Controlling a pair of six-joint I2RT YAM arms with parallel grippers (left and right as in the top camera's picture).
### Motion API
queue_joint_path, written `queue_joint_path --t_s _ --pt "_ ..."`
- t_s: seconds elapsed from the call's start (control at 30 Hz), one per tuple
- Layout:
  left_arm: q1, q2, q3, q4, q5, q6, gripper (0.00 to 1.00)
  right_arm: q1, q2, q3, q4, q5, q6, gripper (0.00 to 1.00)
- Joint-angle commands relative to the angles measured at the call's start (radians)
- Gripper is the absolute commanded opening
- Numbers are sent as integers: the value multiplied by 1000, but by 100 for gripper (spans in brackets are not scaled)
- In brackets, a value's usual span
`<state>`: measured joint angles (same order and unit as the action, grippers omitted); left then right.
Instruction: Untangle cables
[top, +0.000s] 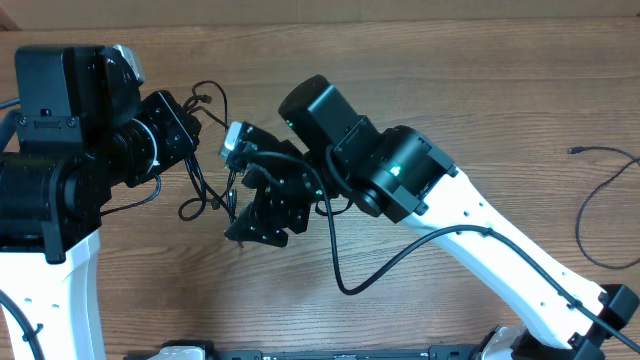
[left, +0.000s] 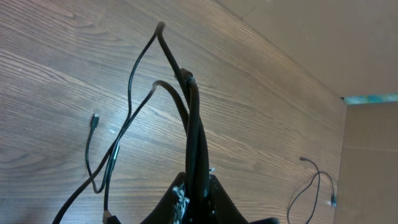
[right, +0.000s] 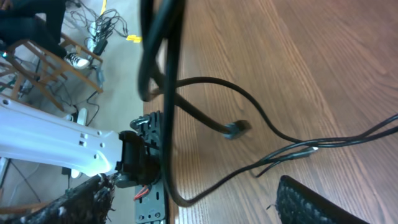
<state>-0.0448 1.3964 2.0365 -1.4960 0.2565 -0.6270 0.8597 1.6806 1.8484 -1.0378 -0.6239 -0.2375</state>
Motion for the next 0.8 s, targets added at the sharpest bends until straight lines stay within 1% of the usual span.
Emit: queue_joint_path --t_s 0.0,0.1,0.13,0.17,0.3,0.37,0.43,0.6,0.77 --pt "7 -16 26 9 -10 -2 10 27 28 2 9 -5 3 68" --pt "7 -16 26 8 -17 -2 10 41 34 2 13 -5 3 41" --pt "7 -16 26 7 -21 -2 10 45 35 2 18 -5 3 16" --pt "7 -16 26 6 -21 -2 10 45 35 2 19 -5 3 4" --pt "7 -16 26 5 -21 -2 11 44 35 2 16 6 6 4" --pt "7 -16 26 2 -22 -1 11 42 35 2 8 53 6 4" --pt "7 -16 26 -5 -29 -1 12 41 35 2 -8 119 6 4" --pt "7 -16 26 -31 -51 5 19 41 35 2 -35 313 16 4" --pt "7 -16 26 -58 -50 6 20 29 35 2 -14 566 141 4"
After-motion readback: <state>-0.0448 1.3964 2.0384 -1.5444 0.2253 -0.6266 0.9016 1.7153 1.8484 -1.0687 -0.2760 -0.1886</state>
